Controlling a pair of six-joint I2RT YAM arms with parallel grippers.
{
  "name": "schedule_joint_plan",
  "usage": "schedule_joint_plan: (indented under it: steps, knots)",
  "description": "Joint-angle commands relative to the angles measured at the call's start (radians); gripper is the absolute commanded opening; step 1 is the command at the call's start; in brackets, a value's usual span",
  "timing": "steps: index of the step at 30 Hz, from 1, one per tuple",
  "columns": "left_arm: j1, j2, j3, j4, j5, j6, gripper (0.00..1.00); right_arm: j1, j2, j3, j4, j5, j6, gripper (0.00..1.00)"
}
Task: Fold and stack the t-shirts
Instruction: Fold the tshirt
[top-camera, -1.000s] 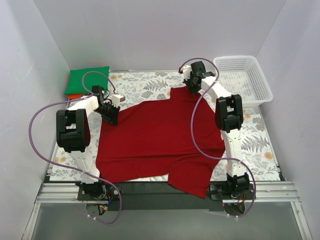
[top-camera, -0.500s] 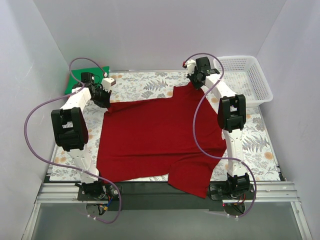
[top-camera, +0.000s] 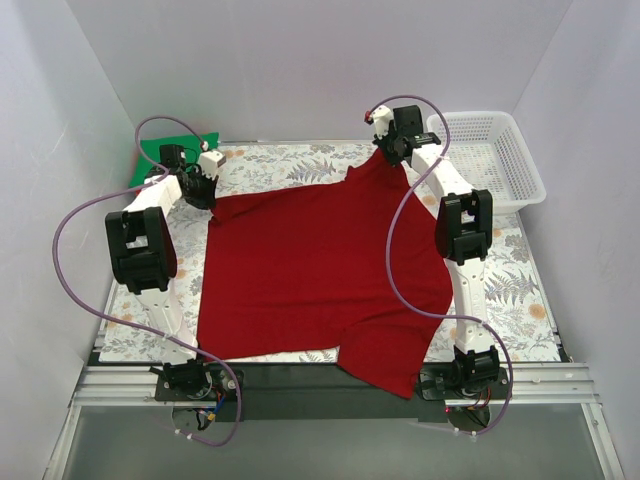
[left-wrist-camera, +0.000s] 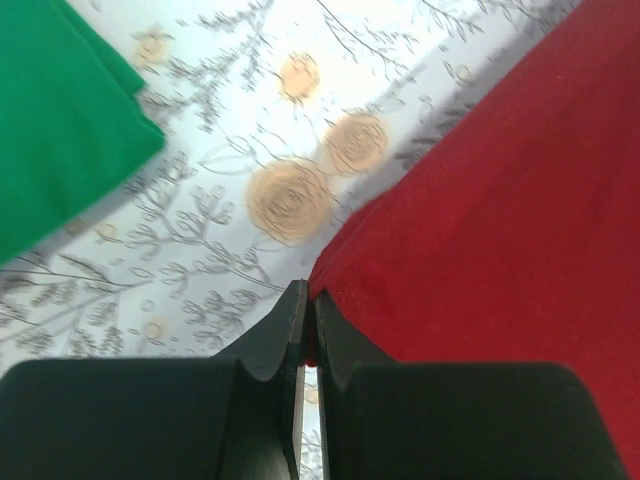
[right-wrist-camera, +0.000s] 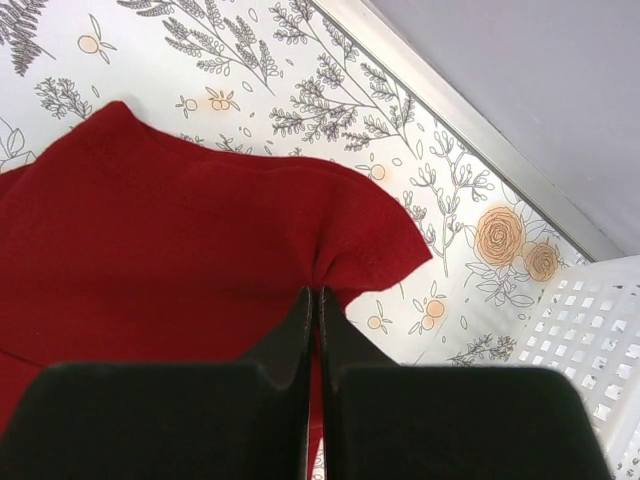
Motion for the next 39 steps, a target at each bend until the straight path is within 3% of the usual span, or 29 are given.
schedule_joint_plan:
  steps: [1,12,23,39]
  knots:
    - [0.011,-0.026,0.029,0.108,-0.008,0.02,0.0,-0.005,-0.111,0.012,0.057,-0.022,-0.02,0.01]
    - [0.012,-0.067,0.017,0.199,0.043,0.146,0.0,-0.002,-0.214,-0.086,0.055,-0.064,-0.016,0.01]
    - [0.021,-0.242,-0.245,0.338,0.092,0.275,0.0,0.0,-0.328,-0.235,0.018,-0.112,0.007,0.01]
    - [0.044,-0.346,-0.399,0.498,0.121,0.383,0.0,-0.002,-0.492,-0.401,-0.06,-0.171,0.07,0.01]
